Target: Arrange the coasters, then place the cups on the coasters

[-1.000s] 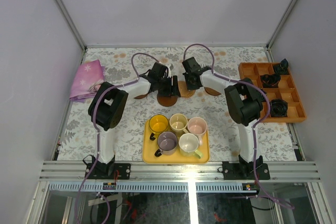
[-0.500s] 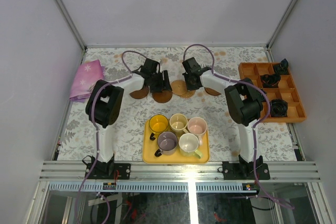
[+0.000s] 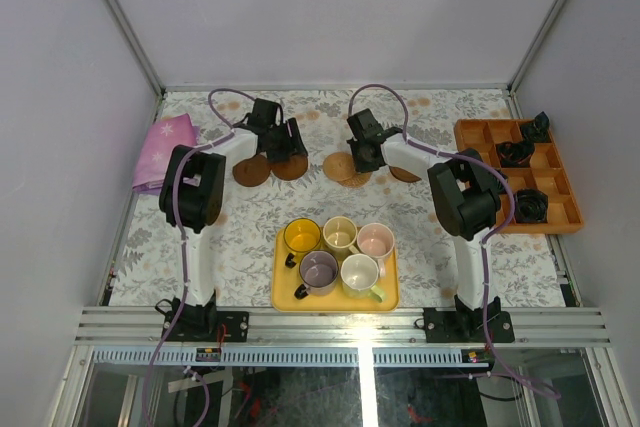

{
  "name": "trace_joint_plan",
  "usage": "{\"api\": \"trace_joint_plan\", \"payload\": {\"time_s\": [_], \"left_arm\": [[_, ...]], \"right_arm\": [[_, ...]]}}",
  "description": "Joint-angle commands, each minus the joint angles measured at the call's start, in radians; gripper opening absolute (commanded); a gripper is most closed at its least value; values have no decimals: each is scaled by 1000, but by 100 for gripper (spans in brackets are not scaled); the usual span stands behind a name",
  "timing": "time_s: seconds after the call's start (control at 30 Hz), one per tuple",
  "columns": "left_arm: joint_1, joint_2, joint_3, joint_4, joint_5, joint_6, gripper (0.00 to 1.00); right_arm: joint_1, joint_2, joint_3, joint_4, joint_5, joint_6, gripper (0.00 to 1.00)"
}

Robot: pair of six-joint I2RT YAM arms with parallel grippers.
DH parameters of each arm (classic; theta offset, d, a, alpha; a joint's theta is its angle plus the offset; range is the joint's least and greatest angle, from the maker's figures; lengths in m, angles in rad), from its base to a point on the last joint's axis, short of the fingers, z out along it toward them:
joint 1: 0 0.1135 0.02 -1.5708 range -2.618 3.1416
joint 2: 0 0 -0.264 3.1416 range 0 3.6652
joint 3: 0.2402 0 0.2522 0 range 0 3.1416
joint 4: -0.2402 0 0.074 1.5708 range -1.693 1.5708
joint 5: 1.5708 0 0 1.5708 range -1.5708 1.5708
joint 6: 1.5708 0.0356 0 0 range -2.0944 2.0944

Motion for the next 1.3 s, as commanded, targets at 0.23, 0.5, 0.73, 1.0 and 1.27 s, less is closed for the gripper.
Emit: {"api": "trace_joint_plan", "payload": {"time_s": [0.23,0.5,0.73,1.0,1.27], "left_arm": [[-69,-55,57,-7,127,35,62],[-142,-27,66,49,231,5,52],[-160,49,72,165,333,-82,49],[-163,127,92,180,338,-113,51],[-149,126,26,187,294,-130,53]], "right_arm": [[4,-32,-31,6,-38,29,2],[4,-16,-12,3,-31,27,2],[-4,-6,-6,-16,-7,26,2],[-28,-1,-8,-35,14,34,2],[-86,-4,-10,-54,28,36,2]]}}
